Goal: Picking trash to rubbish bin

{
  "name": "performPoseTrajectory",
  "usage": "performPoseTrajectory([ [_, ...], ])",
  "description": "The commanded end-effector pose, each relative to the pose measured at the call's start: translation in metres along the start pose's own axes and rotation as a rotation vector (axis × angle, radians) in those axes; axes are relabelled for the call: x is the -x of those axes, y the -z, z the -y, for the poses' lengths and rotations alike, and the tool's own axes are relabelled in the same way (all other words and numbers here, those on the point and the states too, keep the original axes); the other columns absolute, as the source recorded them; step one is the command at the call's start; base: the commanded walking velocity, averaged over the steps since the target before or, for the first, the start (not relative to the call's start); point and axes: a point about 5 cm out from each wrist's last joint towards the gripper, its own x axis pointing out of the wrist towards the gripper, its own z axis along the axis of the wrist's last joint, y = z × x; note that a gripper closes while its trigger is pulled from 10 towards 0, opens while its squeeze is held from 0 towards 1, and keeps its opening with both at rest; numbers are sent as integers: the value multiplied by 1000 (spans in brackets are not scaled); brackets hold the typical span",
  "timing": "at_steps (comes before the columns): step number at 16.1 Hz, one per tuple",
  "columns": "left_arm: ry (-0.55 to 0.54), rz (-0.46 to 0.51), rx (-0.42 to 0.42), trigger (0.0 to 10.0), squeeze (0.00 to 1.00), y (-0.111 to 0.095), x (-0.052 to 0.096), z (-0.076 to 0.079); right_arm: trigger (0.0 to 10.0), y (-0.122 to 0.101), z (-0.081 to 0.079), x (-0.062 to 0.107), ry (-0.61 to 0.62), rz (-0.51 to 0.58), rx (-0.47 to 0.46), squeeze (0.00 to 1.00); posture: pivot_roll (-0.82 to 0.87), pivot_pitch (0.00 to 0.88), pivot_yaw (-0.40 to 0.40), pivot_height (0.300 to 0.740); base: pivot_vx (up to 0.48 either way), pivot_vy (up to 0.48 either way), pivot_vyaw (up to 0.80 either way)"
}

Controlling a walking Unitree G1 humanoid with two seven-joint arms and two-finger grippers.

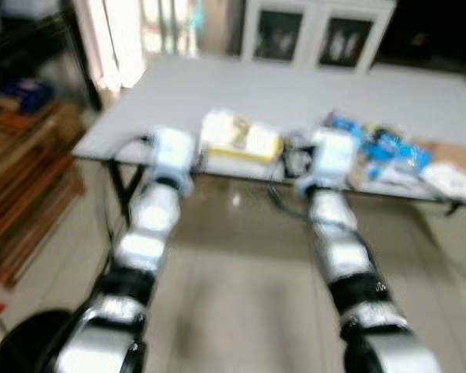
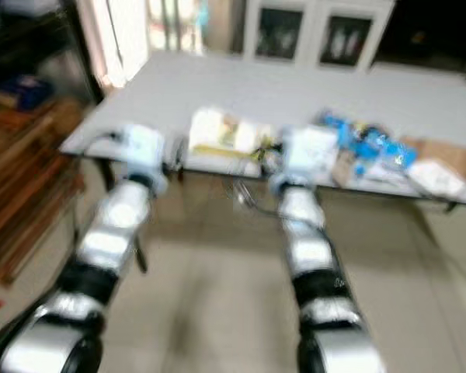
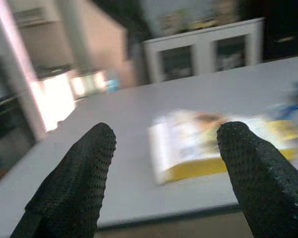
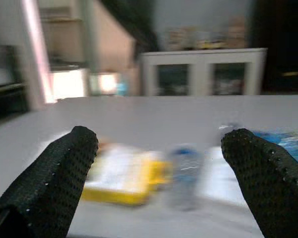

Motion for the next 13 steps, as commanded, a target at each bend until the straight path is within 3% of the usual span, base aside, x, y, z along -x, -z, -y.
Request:
performPoseTrajectory([
  [1,-37,2,-16,10000,0,-2,-1,-14,10000,-1,-10,0,-21,4,-14,0,37,0,-56,740,368,0,0],
  [13,-41,3,-28,10000,0,-3,-2,-17,10000,0,-10,-1,-20,0,-12,0,41,13,-54,740,369,0,0],
])
